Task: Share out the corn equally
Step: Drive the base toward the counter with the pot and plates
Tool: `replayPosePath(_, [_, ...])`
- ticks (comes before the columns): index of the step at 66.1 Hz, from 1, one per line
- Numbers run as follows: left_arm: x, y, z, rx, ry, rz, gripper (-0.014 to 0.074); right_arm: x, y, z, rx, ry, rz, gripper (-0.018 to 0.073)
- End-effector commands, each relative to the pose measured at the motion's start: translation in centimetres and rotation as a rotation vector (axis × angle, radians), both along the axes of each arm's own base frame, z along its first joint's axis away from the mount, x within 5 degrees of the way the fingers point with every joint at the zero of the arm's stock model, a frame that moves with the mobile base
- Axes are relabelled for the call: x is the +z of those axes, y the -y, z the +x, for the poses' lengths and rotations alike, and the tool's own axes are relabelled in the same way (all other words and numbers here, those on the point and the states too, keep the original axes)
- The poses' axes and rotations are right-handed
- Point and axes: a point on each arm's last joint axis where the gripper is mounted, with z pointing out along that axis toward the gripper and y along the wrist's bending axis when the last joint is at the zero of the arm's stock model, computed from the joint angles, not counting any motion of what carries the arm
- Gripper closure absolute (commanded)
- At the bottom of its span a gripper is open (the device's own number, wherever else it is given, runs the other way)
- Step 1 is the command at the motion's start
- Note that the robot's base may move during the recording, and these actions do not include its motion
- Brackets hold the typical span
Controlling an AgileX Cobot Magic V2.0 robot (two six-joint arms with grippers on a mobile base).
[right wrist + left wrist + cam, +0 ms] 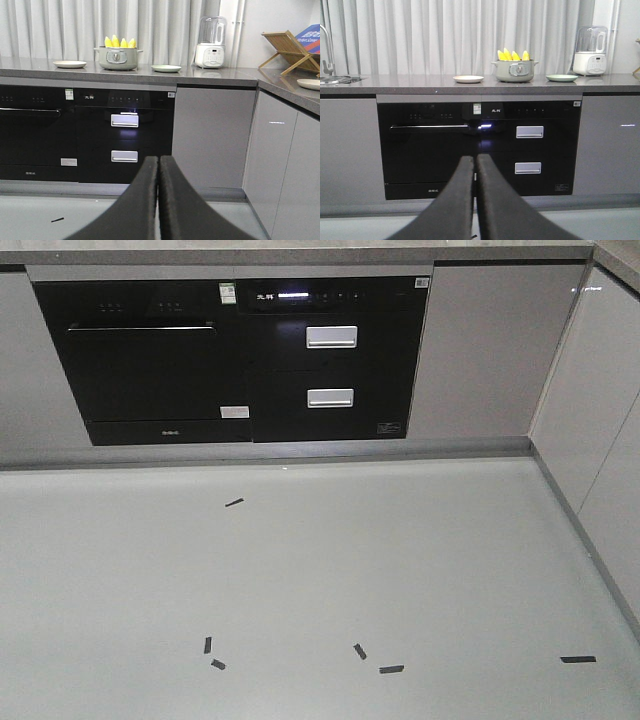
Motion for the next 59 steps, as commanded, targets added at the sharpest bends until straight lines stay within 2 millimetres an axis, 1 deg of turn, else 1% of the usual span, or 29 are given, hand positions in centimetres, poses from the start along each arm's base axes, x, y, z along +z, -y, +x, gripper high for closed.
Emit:
replayPosePath(1, [1.29, -0.01, -0.32, -0.002, 0.103, -0.017, 0.0603, 0.47, -0.03, -0.06, 0.002, 0.075, -0.006, 0.0566])
replayPosePath(59, [1.29, -0.01, -0.32, -0.002, 0.103, -0.017, 0.0603, 0.47, -0.03, -0.06, 0.002, 0.075, -0.006, 0.0566])
